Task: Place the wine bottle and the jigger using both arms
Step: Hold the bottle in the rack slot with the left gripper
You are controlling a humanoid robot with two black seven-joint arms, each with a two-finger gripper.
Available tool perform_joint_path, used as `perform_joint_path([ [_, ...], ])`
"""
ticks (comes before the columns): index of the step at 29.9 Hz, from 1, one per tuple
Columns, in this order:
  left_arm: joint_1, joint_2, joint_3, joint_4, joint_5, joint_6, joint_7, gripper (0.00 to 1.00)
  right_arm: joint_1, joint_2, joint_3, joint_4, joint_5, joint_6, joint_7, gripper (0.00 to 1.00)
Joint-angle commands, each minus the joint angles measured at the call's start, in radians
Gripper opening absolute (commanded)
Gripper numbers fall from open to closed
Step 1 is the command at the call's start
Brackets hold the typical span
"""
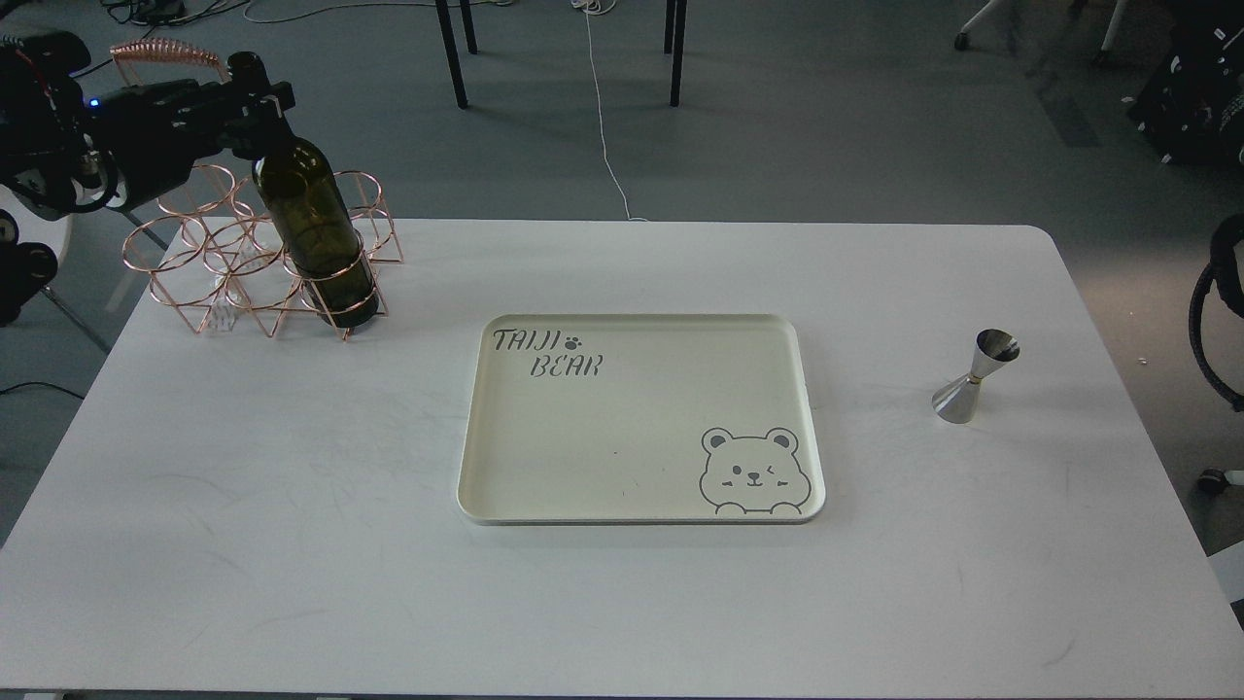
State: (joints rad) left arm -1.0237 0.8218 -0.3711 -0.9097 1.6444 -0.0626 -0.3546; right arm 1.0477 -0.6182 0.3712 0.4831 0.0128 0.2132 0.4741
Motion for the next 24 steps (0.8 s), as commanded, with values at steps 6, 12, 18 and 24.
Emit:
perform_joint_path([
  [6,-0.002,0.0,-0.002,0.0,-0.005,0.0,0.0,0.26,0.001,0.002,0.0,0.0,-0.001,0.0,0.0,0.98],
  [12,-0.001,0.0,-0.002,0.0,-0.014,0.003,-0.001,0.56,0.001,-0.003,0.0,0.0,0.001,0.0,0.0,0.98],
  [18,-0.001,-0.001,-0.003,-0.001,-0.014,0.006,-0.004,0.77,0.001,-0.002,0.0,0.0,-0.001,0.0,0.0,0.98],
  [24,0.001,0.004,-0.002,-0.001,-0.012,0.026,-0.003,0.31,0.001,0.002,0.0,0.0,-0.001,0.0,0.0,0.98],
])
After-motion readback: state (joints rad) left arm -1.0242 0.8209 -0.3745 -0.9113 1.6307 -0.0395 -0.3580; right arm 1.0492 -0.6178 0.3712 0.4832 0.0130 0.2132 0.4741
